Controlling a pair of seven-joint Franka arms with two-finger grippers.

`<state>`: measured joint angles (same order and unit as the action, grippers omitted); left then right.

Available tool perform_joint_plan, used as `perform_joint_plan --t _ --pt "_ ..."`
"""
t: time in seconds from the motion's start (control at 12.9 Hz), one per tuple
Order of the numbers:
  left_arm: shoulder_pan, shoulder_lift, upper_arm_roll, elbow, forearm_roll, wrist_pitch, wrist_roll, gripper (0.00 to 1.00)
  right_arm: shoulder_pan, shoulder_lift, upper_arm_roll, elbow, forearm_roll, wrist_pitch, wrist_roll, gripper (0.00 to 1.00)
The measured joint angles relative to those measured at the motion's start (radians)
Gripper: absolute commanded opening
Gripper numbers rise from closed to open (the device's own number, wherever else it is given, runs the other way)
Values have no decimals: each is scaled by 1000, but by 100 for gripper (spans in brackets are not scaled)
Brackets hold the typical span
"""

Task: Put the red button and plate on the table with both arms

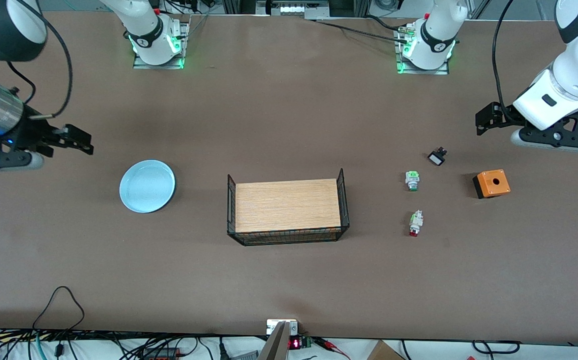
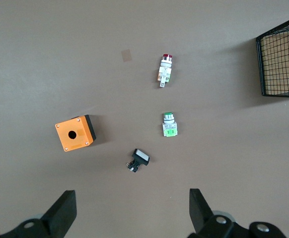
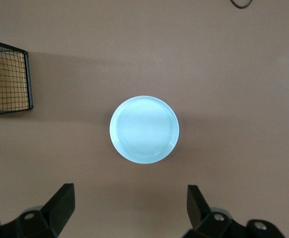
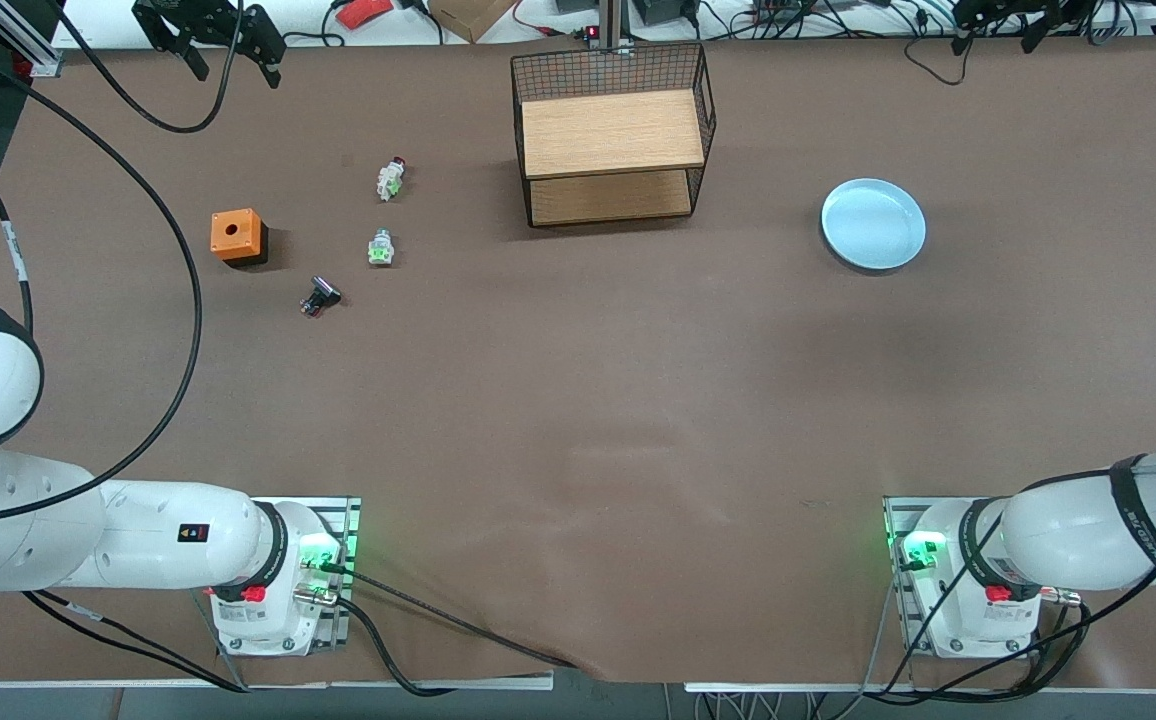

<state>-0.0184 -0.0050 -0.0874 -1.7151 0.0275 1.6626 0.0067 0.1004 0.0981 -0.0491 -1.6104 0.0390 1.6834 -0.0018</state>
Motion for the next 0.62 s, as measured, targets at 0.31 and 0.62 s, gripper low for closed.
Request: perform_joint_plan --t 0.31,0.62 --pt "0 0 1 0 0 0 0 100 -34 -62 15 -1 0 -33 1 100" --pt "0 0 1 0 0 0 0 100 -111 -117 80 -57 0 20 14 100"
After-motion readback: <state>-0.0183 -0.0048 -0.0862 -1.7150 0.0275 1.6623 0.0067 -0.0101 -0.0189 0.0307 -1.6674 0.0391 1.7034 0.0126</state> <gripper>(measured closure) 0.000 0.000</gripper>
